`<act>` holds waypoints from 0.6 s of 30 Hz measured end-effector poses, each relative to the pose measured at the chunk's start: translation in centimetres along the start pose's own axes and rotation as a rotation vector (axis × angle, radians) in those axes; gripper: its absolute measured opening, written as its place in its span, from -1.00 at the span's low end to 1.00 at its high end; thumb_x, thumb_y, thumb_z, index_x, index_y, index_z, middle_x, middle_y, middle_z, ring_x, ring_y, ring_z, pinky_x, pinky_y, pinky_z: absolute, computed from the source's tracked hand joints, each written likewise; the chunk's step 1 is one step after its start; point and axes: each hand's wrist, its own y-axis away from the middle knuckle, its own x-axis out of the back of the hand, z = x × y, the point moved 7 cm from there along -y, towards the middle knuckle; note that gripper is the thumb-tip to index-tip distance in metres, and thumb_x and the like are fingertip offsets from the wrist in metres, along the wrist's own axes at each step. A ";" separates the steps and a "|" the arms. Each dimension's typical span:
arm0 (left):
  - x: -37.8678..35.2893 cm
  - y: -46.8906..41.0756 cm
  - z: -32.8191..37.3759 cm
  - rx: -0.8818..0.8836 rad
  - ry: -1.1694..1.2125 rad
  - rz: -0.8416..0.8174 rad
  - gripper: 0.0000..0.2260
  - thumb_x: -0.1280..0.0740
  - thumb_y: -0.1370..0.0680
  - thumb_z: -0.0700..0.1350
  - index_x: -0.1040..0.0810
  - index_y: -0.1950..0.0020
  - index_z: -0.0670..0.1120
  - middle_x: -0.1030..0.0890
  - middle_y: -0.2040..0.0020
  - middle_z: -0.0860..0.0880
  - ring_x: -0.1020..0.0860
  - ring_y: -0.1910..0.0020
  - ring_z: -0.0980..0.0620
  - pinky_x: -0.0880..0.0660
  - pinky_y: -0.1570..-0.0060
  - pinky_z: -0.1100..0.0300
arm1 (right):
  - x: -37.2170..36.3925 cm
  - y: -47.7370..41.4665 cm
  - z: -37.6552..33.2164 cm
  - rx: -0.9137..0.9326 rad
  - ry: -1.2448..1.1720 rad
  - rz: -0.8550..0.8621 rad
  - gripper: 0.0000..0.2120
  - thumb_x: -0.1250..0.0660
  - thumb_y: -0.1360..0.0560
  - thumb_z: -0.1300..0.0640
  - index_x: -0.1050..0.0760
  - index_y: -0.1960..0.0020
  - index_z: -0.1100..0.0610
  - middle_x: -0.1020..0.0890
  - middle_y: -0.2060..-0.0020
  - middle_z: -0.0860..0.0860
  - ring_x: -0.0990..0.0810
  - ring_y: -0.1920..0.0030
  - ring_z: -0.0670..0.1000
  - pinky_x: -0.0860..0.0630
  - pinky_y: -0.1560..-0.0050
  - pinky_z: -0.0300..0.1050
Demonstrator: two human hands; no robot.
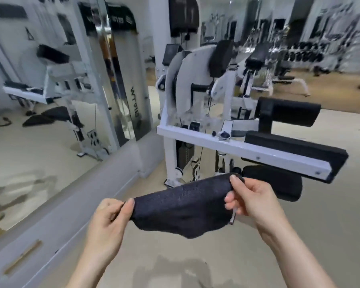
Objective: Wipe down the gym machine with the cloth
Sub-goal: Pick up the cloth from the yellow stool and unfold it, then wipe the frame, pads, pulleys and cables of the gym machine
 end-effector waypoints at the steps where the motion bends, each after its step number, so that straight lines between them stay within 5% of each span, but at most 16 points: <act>1: -1.2 -1.1 1.1 -0.020 0.003 -0.029 -0.66 -0.30 -0.58 -0.11 -0.52 0.41 -0.06 -0.54 0.29 -0.03 -0.47 0.29 0.17 -0.32 0.31 0.42 | 1.0 -0.9 -0.5 -0.047 -0.079 -0.019 -0.72 -0.27 -0.60 0.04 -0.58 0.16 0.20 -0.67 0.38 0.05 -0.60 0.43 -0.07 -0.39 0.51 -0.32; 4: -5.0 -4.7 3.4 -0.020 0.103 -0.140 -0.67 -0.28 -0.60 -0.14 -0.56 0.37 -0.03 -0.49 0.45 0.04 -0.40 0.47 0.15 -0.32 0.46 0.38 | 3.0 -4.3 -1.9 -0.080 -0.278 -0.013 -0.81 -0.29 -0.59 0.06 -0.59 0.07 0.15 -0.71 0.26 0.09 -0.67 0.33 -0.07 -0.44 0.50 -0.35; 8: -10.2 -11.4 4.2 -0.014 0.193 -0.200 -0.77 -0.31 -0.58 -0.21 -0.65 0.13 0.08 -0.69 0.24 0.04 -0.53 0.39 0.18 -0.42 0.45 0.39 | 4.8 -10.6 -2.8 0.026 -0.332 0.198 -0.86 -0.31 -0.57 0.13 -0.60 0.04 0.18 -0.72 0.20 0.09 -0.71 0.21 -0.06 -0.51 0.44 -0.31; 10: -13.1 -15.3 3.9 -0.019 0.220 -0.234 -0.75 -0.29 -0.59 -0.25 -0.60 0.11 0.09 -0.64 0.31 0.02 -0.44 0.49 0.14 -0.34 0.56 0.34 | 5.2 -14.3 -3.1 0.111 -0.268 0.302 -0.90 -0.31 -0.57 0.19 -0.61 -0.02 0.12 -0.72 0.14 0.05 -0.70 0.15 -0.06 -0.57 0.36 -0.25; 14: -19.2 -22.8 2.3 -0.061 0.138 -0.309 -0.74 -0.24 -0.60 -0.27 -0.50 0.08 0.12 -0.56 0.39 -0.07 -0.44 0.53 0.02 -0.36 0.56 0.23 | 3.5 -22.9 -3.8 0.279 0.291 0.353 -0.65 -0.27 -0.56 0.07 -0.45 -0.34 -0.09 -0.59 -0.20 -0.15 -0.59 -0.13 -0.11 -0.48 -0.15 -0.17; 18: -25.3 -28.2 0.0 -0.007 0.105 -0.415 -0.65 -0.21 -0.59 -0.33 -0.52 0.13 0.13 -0.60 0.29 -0.03 -0.52 0.46 0.05 -0.47 0.40 0.27 | -1.9 -31.7 -1.2 0.279 0.947 0.169 -0.37 -0.10 -0.62 -0.10 0.02 -0.58 0.13 -0.43 -0.32 0.08 -0.40 -0.30 0.09 -0.36 -0.27 -0.06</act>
